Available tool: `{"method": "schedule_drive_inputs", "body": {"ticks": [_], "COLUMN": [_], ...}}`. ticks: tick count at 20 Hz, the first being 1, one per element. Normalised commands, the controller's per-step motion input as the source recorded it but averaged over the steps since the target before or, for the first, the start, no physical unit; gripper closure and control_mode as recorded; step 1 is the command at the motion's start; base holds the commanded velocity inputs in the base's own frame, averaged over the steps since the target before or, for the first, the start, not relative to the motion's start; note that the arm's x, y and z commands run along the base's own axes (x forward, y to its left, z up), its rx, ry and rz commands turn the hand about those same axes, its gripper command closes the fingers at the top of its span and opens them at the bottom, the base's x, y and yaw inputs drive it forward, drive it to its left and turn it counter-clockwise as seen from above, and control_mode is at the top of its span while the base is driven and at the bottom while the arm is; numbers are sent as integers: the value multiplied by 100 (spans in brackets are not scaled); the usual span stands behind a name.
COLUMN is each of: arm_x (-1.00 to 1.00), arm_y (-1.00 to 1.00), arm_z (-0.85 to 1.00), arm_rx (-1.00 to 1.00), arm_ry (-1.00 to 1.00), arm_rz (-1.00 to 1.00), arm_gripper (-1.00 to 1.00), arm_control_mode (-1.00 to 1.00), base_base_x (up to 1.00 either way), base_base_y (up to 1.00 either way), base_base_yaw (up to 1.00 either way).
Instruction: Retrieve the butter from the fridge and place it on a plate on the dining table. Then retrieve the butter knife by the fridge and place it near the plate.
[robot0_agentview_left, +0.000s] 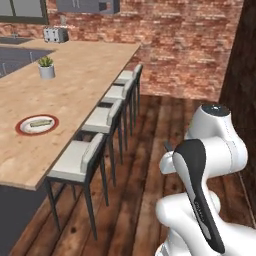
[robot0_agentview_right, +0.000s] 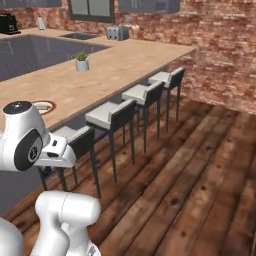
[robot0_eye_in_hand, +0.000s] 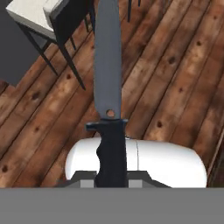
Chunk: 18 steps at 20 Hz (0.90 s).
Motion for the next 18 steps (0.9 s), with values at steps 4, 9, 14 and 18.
{"method": "schedule_drive_inputs", "body": {"ticks": [4,9,14,18], "arm_x": [0,0,0,0], "arm_y": [0,0,0,0], "arm_z": [0,0,0,0], "arm_rx": [0,0,0,0], "arm_ry": [0,0,0,0], "arm_rz": [0,0,0,0], "arm_gripper": [100,100,100,100], "arm_control_mode": [100,100,100,100], "base_base_x": [65,32,42,43], "base_base_y": [-84,-82,-91,-93], "base_base_yaw": [55,52,56,56]}}
